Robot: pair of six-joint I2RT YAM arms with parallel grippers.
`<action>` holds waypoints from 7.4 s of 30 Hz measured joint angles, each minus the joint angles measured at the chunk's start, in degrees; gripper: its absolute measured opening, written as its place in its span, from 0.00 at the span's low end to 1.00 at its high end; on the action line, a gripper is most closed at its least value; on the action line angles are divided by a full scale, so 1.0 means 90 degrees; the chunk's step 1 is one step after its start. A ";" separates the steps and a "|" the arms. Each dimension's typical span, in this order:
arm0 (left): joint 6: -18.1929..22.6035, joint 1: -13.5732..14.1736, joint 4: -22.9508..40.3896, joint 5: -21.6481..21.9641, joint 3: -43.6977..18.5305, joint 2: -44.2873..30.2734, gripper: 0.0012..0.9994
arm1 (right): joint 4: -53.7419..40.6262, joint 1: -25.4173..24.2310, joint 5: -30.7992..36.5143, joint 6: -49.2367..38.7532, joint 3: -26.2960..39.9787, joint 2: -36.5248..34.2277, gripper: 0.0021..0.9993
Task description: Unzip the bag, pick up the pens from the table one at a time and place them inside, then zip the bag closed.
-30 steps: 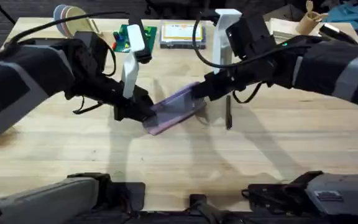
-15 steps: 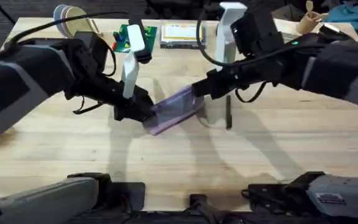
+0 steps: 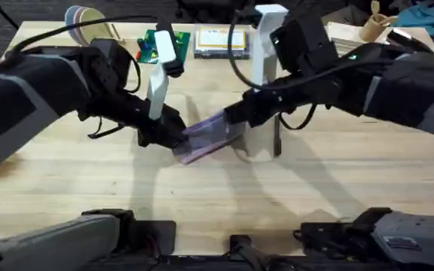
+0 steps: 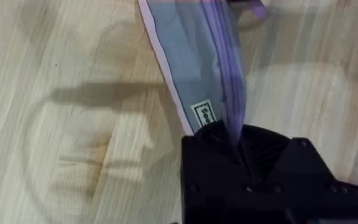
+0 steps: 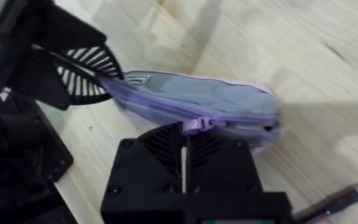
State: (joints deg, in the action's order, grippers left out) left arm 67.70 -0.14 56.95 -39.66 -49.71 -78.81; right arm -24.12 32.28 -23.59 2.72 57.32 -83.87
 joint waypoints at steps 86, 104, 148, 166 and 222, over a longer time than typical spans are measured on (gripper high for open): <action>-0.0001 -0.0036 0.0608 0.0024 -0.0324 0.0013 0.99 | -0.2088 0.0582 0.1230 -0.1634 0.1332 0.1474 1.00; 0.0002 -0.0824 0.2035 0.0000 -0.0937 0.2167 0.99 | -0.1926 0.0024 0.1207 -0.4711 0.2460 0.1097 1.00; 0.0002 -0.0853 0.2028 0.0003 -0.0937 0.2637 0.99 | -0.2956 0.0024 -0.0499 -0.7605 0.2460 -0.1255 0.03; 0.0005 -0.0852 0.2030 0.0002 -0.0937 0.2637 0.99 | -0.2470 0.0026 -0.0532 -0.8099 0.2460 -0.1776 0.03; 0.0002 -0.0852 0.2052 0.0002 -0.0937 0.2637 0.99 | -0.2646 0.0485 -0.0661 -0.7676 0.2475 -0.1623 1.00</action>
State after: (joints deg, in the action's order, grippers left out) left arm 67.72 -7.81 75.42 -39.64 -58.15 -55.07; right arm -47.93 36.64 -29.55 -66.36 79.59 -98.48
